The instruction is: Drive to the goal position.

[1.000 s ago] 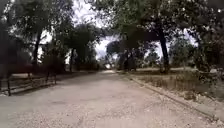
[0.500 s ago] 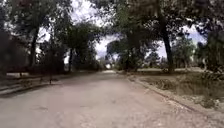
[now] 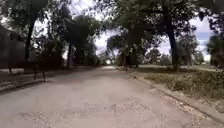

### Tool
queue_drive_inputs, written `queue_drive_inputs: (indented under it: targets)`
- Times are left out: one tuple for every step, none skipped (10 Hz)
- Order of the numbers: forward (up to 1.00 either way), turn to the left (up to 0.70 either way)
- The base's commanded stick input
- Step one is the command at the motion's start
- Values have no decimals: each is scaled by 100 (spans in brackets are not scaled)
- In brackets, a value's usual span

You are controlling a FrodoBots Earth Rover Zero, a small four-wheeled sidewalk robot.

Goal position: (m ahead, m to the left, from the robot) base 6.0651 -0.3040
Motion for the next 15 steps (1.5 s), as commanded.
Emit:
queue_drive_inputs:
  targets:
    - [85, 0]
    - [85, 0]
    - [85, 0]
    - [85, 0]
    - [85, 0]
    - [85, 0]
    - [85, 0]
    - [85, 0]
    - [85, 0]
    - [85, 0]
    - [85, 0]
    - [85, 0]
    - [85, 0]
    - [85, 0]
    - [85, 0]
